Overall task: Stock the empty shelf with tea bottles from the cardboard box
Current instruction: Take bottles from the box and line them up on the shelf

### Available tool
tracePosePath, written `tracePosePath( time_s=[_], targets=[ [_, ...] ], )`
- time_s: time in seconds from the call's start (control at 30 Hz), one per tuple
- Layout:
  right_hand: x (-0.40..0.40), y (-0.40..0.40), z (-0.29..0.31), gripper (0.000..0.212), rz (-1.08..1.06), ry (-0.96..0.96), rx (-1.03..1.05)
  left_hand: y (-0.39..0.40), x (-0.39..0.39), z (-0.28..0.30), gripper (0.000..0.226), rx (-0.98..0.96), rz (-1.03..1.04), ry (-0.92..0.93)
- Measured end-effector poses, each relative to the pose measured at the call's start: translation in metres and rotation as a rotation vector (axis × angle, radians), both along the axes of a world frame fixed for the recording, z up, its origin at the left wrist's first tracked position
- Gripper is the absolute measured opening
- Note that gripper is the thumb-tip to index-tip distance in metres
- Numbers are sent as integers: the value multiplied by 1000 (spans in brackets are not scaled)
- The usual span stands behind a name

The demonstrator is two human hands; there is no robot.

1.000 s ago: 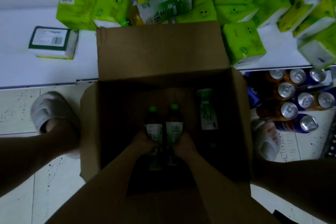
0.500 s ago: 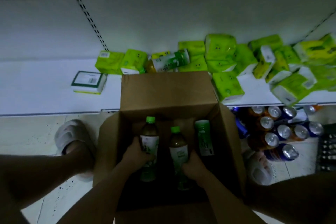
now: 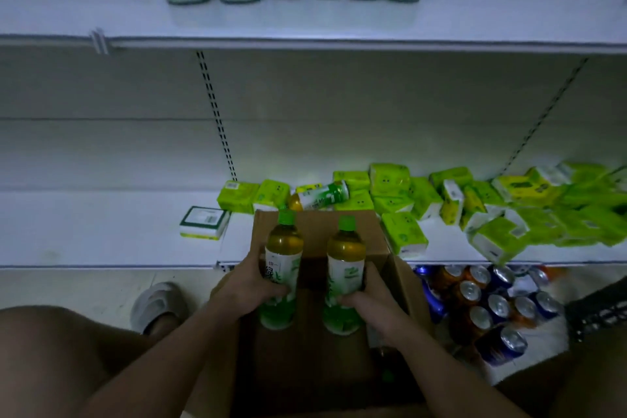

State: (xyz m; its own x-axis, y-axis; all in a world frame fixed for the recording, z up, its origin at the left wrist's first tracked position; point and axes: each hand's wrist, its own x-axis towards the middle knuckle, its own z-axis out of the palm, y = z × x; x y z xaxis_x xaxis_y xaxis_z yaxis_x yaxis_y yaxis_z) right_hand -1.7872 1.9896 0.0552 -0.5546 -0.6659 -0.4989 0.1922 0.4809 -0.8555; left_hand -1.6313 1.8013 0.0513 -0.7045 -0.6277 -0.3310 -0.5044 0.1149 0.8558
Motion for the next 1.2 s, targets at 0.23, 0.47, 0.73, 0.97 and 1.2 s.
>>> tracePosePath(
  time_s=[0.23,0.47,0.73,0.97,1.2],
  targets=[
    [-15,-11,91,58,-58,158,-257,-8,-10,121,74,-112,-81,236],
    [-42,-23,197,60,-48,278,-445,-17,-19,249,69,-151,-53,472],
    [-54,-38,304,46,-15,437,-561,-25,-34,362,77,-186,-11,682],
    [-62,-66,348,50,-92,501,-658,-40,-59,386,74,-303,101,677],
    [-83,-96,365,57,-120,570,-664,-56,-94,372,80,-265,153,700]
  ],
)
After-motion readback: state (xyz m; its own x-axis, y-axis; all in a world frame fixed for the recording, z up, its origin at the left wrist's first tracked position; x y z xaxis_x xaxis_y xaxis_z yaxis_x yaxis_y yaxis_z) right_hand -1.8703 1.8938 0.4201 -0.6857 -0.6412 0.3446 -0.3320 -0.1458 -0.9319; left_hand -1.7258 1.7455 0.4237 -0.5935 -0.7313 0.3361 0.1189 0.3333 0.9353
